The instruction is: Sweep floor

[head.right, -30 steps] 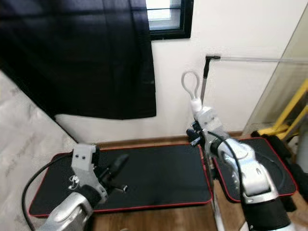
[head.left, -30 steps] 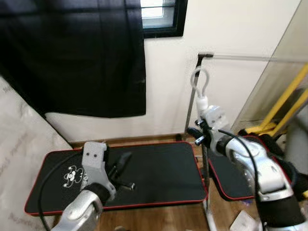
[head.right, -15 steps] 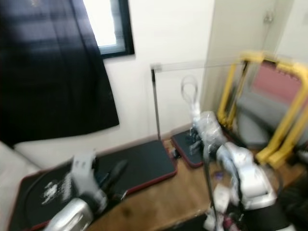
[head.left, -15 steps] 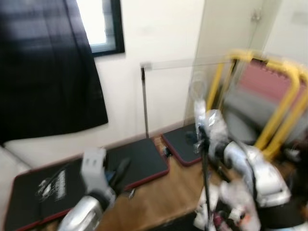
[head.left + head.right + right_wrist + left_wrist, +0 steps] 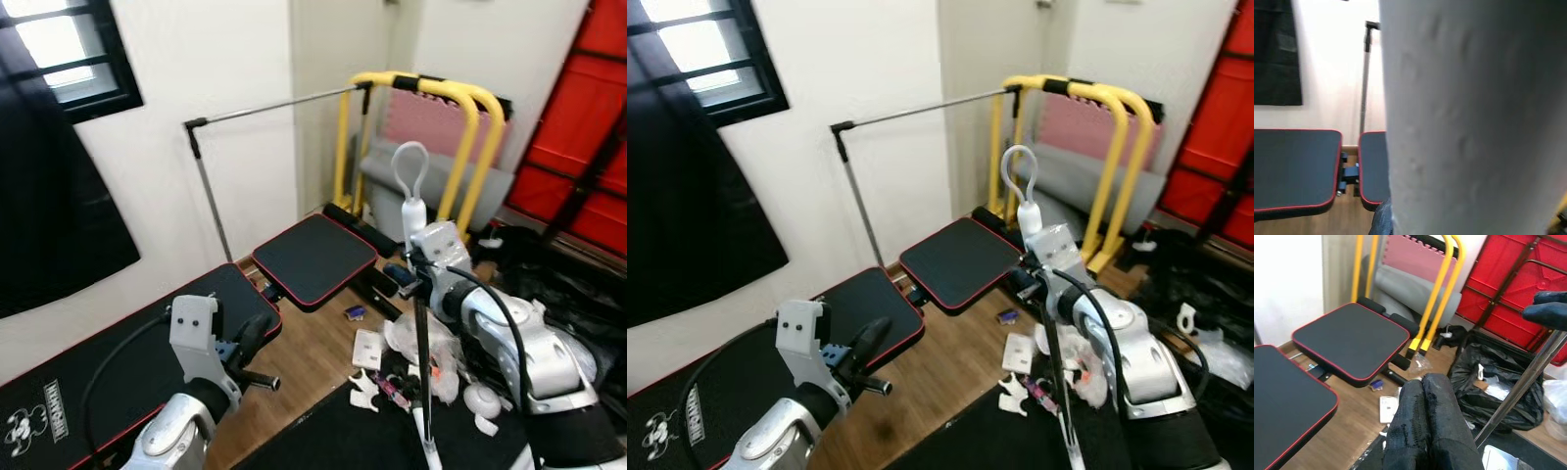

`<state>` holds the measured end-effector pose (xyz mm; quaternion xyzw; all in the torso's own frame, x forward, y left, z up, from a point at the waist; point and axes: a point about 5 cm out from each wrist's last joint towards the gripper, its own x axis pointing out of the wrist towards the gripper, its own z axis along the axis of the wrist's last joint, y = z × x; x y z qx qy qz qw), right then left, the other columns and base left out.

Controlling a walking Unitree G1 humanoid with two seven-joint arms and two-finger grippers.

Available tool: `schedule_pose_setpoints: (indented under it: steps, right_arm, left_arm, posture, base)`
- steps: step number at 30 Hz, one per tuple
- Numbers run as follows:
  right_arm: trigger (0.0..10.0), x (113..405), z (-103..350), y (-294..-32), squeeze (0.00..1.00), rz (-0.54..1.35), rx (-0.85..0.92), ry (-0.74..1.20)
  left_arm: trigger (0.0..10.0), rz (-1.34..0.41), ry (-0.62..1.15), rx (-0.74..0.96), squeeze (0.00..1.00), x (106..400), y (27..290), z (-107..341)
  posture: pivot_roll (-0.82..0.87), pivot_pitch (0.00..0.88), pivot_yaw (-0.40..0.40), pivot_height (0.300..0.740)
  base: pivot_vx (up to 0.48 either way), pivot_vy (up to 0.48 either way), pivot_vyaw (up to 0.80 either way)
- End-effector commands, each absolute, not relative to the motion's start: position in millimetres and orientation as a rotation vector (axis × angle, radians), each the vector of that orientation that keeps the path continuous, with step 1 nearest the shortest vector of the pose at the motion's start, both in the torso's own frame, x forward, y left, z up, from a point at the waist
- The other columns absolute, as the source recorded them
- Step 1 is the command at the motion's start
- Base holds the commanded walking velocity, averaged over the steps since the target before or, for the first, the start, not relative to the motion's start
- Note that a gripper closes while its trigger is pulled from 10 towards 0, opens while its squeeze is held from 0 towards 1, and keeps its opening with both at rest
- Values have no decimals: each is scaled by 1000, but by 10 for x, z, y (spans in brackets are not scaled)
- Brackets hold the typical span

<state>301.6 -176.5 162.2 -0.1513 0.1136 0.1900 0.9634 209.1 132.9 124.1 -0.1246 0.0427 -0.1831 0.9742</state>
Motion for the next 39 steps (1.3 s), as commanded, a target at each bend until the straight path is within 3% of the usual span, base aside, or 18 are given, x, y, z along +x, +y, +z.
schedule_pose_setpoints:
  steps: [1,29,39]
  right_arm:
    - [10000,3049,1735,-1729,0,386,-319,163]
    - [10000,3165,1936,-1695,0,333,-287,-9]
    - [10000,3194,2123,-1593,0,337,-184,-184]
  left_arm:
    - [10000,-372,89,-235,0,2092,1351,1214]
    - [10000,-344,39,-251,0,2151,1373,1243]
    - [10000,-346,10,-217,0,2209,1371,1256]
  posture:
    - [-93,0,-42,740]
    - [-90,0,-46,740]
    - [-87,0,-47,740]
  base:
    - [0,0,-800]
    - [0,0,-800]
    - [0,0,-800]
